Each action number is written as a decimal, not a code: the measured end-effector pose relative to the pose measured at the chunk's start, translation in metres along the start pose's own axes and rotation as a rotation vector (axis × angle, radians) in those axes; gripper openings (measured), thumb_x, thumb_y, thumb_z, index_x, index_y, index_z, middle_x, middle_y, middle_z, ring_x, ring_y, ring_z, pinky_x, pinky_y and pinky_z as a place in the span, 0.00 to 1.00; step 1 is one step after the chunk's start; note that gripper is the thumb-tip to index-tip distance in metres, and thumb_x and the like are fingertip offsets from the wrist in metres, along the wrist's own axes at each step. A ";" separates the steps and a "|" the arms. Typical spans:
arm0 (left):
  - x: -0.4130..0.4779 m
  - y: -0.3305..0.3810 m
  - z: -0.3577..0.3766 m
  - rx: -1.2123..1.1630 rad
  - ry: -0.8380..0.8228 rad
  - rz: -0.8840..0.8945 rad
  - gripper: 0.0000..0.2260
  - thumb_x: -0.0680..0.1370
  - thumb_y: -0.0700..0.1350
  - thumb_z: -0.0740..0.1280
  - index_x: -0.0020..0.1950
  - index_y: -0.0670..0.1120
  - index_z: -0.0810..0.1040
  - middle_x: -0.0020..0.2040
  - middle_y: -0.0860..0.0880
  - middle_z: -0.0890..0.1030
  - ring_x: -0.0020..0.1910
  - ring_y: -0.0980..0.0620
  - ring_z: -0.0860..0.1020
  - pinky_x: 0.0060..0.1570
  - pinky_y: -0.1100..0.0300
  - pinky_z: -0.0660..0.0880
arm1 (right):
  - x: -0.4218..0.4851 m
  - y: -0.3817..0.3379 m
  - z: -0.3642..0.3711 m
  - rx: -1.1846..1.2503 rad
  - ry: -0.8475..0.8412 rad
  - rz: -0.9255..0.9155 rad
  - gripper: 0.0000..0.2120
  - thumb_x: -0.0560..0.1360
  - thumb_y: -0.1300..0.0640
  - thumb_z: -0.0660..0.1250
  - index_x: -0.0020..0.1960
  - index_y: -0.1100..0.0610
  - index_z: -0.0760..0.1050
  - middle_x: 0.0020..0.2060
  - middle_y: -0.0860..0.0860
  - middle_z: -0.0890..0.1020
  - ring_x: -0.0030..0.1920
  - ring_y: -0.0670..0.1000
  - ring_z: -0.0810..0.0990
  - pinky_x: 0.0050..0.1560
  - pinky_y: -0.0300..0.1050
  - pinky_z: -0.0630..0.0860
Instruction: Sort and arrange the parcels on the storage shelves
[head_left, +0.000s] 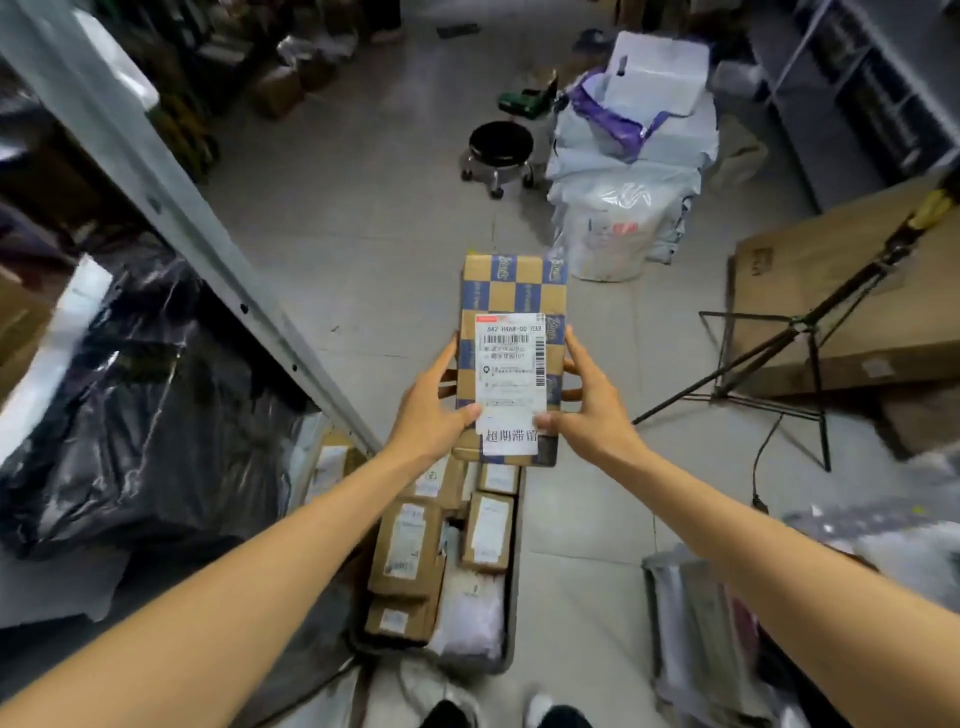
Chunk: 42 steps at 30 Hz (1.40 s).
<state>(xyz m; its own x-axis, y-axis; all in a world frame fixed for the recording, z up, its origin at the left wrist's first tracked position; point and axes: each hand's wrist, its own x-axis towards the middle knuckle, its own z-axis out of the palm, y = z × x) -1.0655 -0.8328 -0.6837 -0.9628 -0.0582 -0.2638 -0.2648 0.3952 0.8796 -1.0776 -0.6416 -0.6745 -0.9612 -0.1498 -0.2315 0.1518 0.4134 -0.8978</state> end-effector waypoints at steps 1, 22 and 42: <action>0.013 -0.018 0.005 0.004 -0.014 -0.028 0.38 0.75 0.34 0.69 0.77 0.58 0.56 0.68 0.51 0.73 0.66 0.55 0.71 0.57 0.60 0.72 | 0.009 0.015 0.010 0.021 -0.005 0.041 0.49 0.69 0.72 0.71 0.79 0.47 0.49 0.65 0.49 0.69 0.60 0.46 0.71 0.36 0.24 0.74; 0.194 -0.403 0.187 -0.006 -0.134 -0.543 0.39 0.72 0.30 0.71 0.77 0.52 0.60 0.64 0.51 0.76 0.61 0.53 0.76 0.57 0.59 0.75 | 0.192 0.406 0.178 -0.064 -0.212 0.534 0.47 0.67 0.76 0.70 0.77 0.48 0.55 0.48 0.44 0.74 0.49 0.47 0.76 0.46 0.44 0.79; 0.224 -0.458 0.206 0.280 -0.204 -0.500 0.37 0.71 0.38 0.73 0.76 0.52 0.62 0.64 0.47 0.75 0.60 0.47 0.76 0.58 0.47 0.76 | 0.222 0.470 0.209 -0.201 -0.242 0.590 0.35 0.69 0.70 0.72 0.71 0.56 0.62 0.57 0.53 0.78 0.55 0.53 0.77 0.53 0.48 0.77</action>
<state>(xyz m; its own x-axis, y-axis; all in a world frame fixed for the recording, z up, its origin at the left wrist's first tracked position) -1.1494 -0.8383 -1.2270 -0.6882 -0.1330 -0.7132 -0.6319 0.5928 0.4993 -1.1712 -0.6680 -1.2260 -0.6482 -0.0345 -0.7607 0.5678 0.6437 -0.5131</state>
